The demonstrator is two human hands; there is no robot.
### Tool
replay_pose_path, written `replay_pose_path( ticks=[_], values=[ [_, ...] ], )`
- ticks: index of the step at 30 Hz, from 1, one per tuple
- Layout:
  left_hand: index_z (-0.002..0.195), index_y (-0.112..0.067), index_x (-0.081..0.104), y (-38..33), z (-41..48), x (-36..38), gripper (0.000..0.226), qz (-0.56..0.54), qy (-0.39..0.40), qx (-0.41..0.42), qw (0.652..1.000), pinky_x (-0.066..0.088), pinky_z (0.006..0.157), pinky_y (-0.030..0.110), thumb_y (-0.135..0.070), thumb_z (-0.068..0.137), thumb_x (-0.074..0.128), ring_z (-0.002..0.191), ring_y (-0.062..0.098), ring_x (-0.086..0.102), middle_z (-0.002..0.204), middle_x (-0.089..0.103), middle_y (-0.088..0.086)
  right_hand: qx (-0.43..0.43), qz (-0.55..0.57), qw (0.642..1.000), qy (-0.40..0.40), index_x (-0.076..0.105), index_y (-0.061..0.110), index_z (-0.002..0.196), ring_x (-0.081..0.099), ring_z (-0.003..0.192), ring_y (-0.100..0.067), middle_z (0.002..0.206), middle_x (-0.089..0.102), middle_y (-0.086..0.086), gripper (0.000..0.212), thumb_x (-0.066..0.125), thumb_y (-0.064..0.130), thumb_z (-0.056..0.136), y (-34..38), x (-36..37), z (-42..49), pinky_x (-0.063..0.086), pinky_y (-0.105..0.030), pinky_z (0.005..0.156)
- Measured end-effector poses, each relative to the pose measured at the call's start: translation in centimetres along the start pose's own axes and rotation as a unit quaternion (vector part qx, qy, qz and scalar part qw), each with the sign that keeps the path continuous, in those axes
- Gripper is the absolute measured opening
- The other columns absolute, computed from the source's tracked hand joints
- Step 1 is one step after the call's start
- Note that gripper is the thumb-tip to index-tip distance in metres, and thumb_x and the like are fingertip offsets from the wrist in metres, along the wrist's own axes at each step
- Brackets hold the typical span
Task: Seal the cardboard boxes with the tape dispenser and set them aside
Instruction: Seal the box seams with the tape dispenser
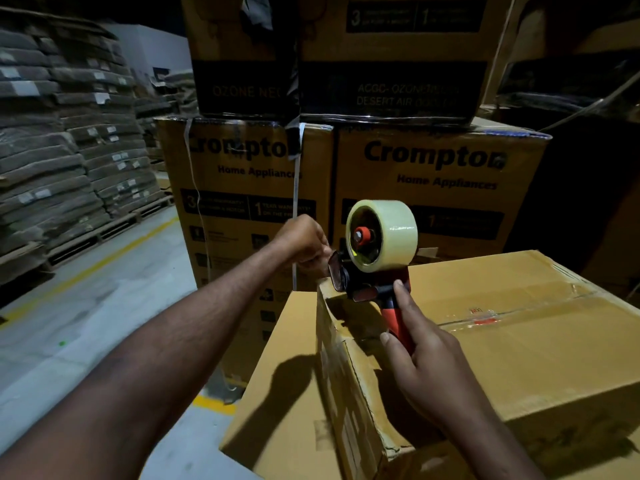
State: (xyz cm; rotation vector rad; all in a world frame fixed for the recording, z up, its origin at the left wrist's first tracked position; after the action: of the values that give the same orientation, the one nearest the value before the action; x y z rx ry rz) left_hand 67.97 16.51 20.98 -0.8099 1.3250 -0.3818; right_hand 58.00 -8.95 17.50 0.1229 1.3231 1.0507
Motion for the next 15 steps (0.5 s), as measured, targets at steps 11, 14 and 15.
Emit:
replay_pose_path(
  ticks=[11, 14, 15],
  values=[
    [0.096, -0.018, 0.073, 3.4, 2.6, 3.1, 0.008, 0.006, 0.063, -0.034, 0.997, 0.059, 0.068, 0.028, -0.024, 0.095, 0.070, 0.093, 0.018, 0.072, 0.095, 0.076, 0.003, 0.011, -0.036, 0.999, 0.019, -0.007, 0.049, 0.150, 0.047, 0.109, -0.001, 0.137, 0.051, 0.014, 0.082, 0.056, 0.034, 0.099, 0.2, 0.2, -1.4, 0.045, -0.020, 0.097],
    [0.096, -0.017, 0.074, 3.4, 2.7, 3.6, 0.007, 0.028, 0.075, -0.035, 0.996, 0.058, 0.074, 0.031, -0.023, 0.095, 0.070, 0.087, 0.016, 0.069, 0.094, 0.074, 0.003, 0.016, -0.049, 0.998, 0.027, -0.009, 0.049, 0.150, 0.046, 0.109, 0.000, 0.138, 0.052, 0.014, 0.082, 0.055, 0.036, 0.100, 0.4, 0.5, -1.5, 0.042, -0.017, 0.095],
    [0.097, -0.016, 0.073, 3.5, 2.7, 3.9, 0.008, 0.035, 0.077, -0.036, 0.996, 0.058, 0.075, 0.031, -0.023, 0.095, 0.070, 0.085, 0.015, 0.067, 0.092, 0.073, 0.003, 0.018, -0.051, 0.998, 0.028, -0.010, 0.048, 0.150, 0.045, 0.107, 0.001, 0.138, 0.052, 0.013, 0.083, 0.055, 0.036, 0.100, 0.5, 0.6, -1.5, 0.041, -0.016, 0.094]
  ],
)
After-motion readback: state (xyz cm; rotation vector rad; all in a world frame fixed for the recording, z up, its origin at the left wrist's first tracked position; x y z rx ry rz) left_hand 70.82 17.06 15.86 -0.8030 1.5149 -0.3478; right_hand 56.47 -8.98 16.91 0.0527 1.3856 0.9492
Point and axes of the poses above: each hand's wrist, its own z-axis towards the middle knuckle, its own x-axis out of the palm, y = z × x, the point moved 7 cm from there along z, towards the middle knuckle
